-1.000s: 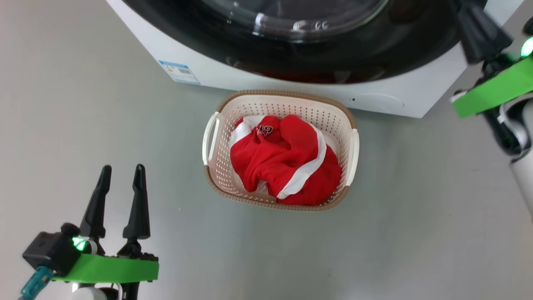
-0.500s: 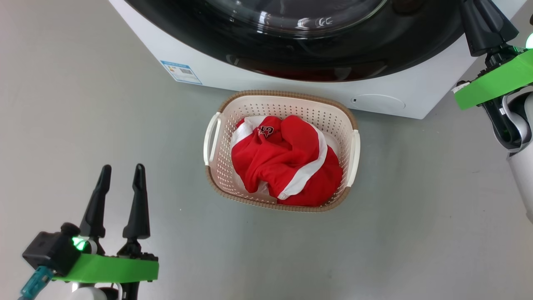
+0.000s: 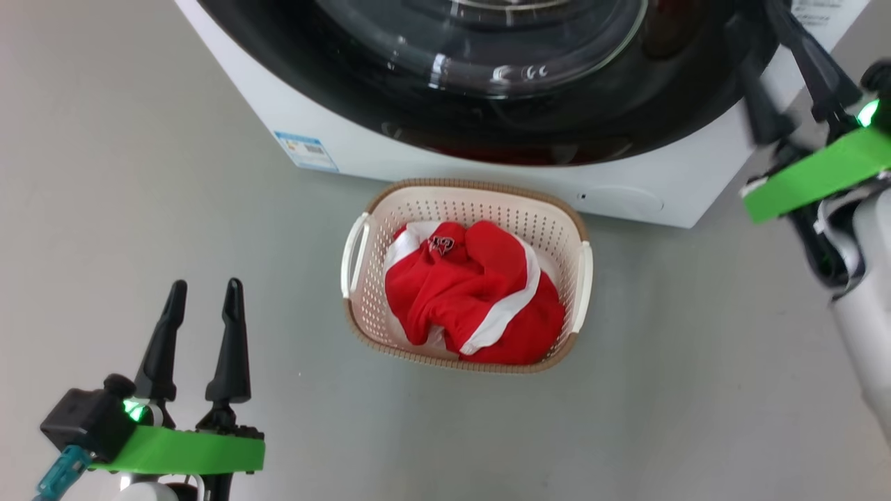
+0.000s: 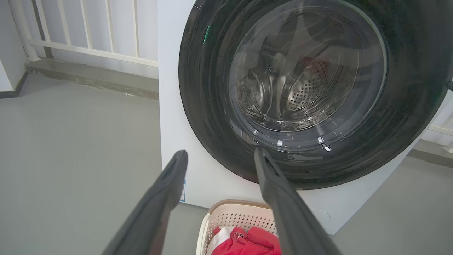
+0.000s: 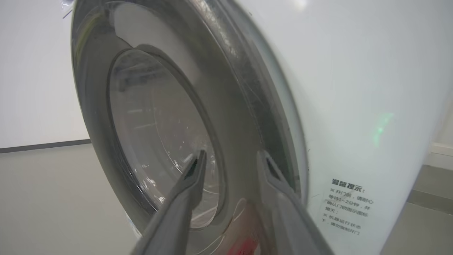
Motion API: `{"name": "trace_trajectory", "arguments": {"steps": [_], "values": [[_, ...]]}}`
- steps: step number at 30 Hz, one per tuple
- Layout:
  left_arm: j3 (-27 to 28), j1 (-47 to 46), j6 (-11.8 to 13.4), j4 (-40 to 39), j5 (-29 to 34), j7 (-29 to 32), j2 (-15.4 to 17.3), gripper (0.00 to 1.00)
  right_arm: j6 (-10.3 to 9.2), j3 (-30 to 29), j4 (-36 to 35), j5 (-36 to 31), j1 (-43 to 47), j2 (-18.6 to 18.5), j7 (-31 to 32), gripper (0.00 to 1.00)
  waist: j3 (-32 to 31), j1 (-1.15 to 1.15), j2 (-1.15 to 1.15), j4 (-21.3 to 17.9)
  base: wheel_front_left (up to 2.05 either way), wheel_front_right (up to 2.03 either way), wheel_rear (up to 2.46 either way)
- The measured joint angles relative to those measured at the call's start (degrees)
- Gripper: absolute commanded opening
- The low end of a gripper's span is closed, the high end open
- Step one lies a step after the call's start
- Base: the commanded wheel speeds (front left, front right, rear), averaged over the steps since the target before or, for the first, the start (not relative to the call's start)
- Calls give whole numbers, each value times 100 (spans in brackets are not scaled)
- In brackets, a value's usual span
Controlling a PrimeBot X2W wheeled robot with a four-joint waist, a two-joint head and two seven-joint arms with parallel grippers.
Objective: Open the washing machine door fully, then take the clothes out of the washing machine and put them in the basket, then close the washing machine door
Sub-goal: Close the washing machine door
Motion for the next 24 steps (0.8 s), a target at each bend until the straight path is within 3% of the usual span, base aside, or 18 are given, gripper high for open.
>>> {"name": "trace_trajectory", "arguments": {"steps": [24], "values": [[-126, 391, 0, 134, 52, 0, 212, 100, -1, -561, -770, 43, 1992, 504, 1, 100, -984, 0, 0, -459, 0, 0, 0]]}}
